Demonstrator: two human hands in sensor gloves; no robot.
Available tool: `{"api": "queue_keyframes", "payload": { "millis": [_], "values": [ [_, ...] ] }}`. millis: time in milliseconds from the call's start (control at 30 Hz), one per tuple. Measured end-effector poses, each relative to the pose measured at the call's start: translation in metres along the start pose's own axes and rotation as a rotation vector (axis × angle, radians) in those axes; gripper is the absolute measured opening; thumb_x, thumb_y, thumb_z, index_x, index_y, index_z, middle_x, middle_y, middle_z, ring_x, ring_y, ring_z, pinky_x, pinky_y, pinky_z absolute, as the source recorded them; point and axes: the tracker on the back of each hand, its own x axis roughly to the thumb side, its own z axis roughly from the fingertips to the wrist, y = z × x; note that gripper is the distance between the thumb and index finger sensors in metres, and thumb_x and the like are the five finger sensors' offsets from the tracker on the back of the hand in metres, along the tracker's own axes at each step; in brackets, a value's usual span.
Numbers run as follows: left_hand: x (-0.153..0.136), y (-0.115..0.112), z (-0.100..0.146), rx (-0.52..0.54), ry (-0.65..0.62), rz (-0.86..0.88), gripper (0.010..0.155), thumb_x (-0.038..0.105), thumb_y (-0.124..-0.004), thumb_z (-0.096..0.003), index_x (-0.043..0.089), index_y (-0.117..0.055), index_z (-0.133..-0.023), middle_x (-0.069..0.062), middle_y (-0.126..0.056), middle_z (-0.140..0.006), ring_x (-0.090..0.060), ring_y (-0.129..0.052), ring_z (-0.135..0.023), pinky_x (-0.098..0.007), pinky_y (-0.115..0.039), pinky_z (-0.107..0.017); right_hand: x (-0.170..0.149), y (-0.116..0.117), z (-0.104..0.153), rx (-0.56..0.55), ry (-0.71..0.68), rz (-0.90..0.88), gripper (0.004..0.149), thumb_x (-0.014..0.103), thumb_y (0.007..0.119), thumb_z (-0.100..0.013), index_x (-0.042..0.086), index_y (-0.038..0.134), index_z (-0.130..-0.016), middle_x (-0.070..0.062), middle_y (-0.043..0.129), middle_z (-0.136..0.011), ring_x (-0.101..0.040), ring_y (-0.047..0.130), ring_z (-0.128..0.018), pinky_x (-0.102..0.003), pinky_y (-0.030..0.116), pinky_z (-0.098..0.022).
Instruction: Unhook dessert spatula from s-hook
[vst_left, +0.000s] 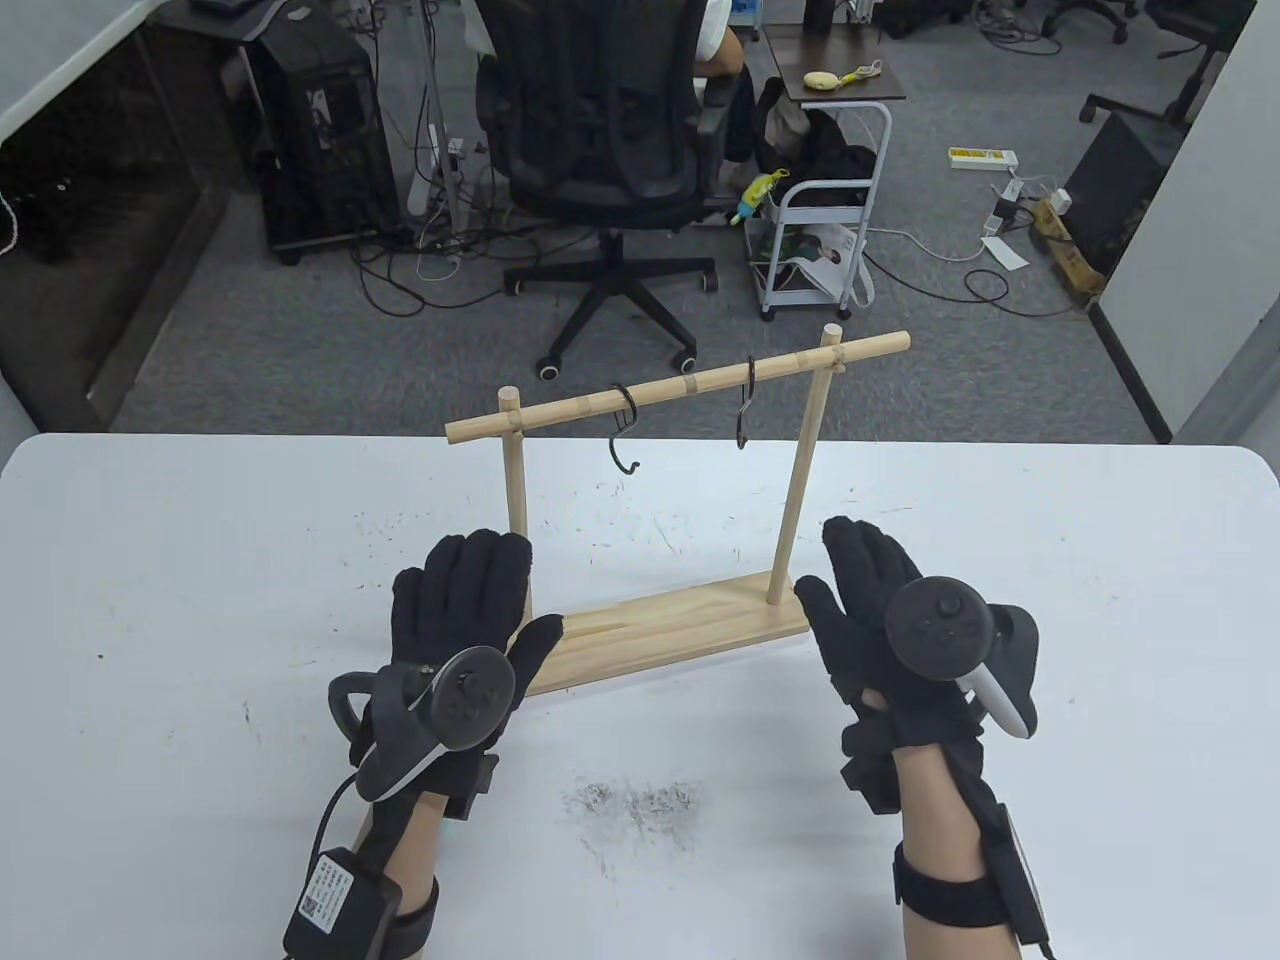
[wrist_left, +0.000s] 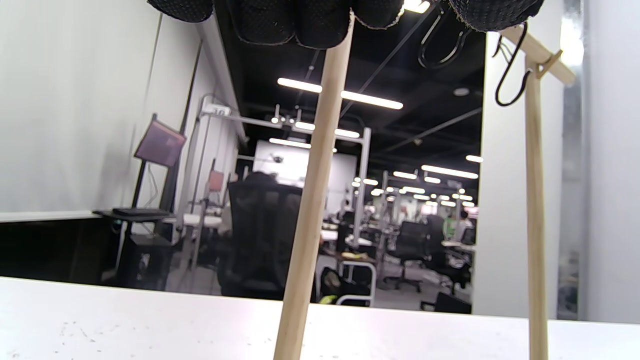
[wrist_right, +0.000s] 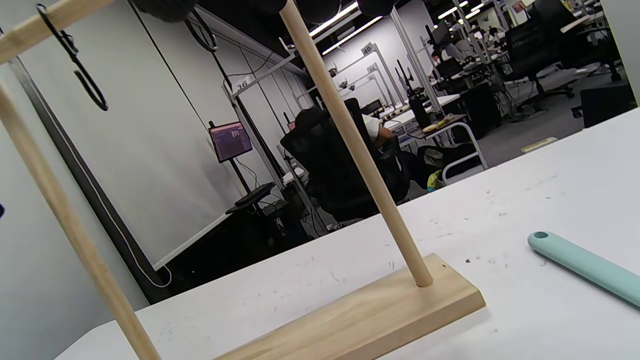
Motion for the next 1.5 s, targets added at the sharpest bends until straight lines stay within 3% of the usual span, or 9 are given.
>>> {"api": "queue_keyframes", "payload": {
  "millis": [533, 1000, 1500],
  "values": [
    [0.0, 0.001, -0.001, 0.009, 0.008, -0.029, 0.078, 0.069, -0.06, -0.0549, 0.035, -0.042, -0.123, 0.0, -0.053, -0.13, -0.034, -0.054, -0.121, -0.062, -0.05, -0.087, 0.024, 0.011, 0.022, -0.114, -0.152, 0.144, 0.07, 0.054, 0.069, -0.053, 0.02, 0.054, -0.112, -0.013, 0.053, -0.117, -0.047, 0.051, -0.106, -0.066, 0.046, -0.072],
    [-0.003, -0.004, -0.003, -0.003, 0.016, -0.044, 0.078, 0.069, -0.06, -0.0551, 0.035, -0.041, -0.123, 0.0, -0.051, -0.13, -0.034, -0.052, -0.121, -0.061, -0.048, -0.088, 0.025, 0.026, 0.014, -0.08, -0.208, 0.194, 0.074, 0.058, 0.068, -0.053, 0.024, 0.045, -0.115, -0.012, 0.043, -0.121, -0.048, 0.042, -0.109, -0.067, 0.039, -0.074],
    [-0.004, -0.005, -0.003, -0.01, 0.015, -0.034, 0.078, 0.069, -0.06, -0.0551, 0.036, -0.041, -0.123, 0.0, -0.05, -0.131, -0.033, -0.052, -0.122, -0.061, -0.048, -0.088, 0.025, 0.024, 0.017, -0.082, -0.213, 0.189, 0.074, 0.057, 0.068, -0.053, 0.021, 0.05, -0.114, -0.012, 0.048, -0.12, -0.048, 0.046, -0.108, -0.066, 0.042, -0.074]
  ]
}}
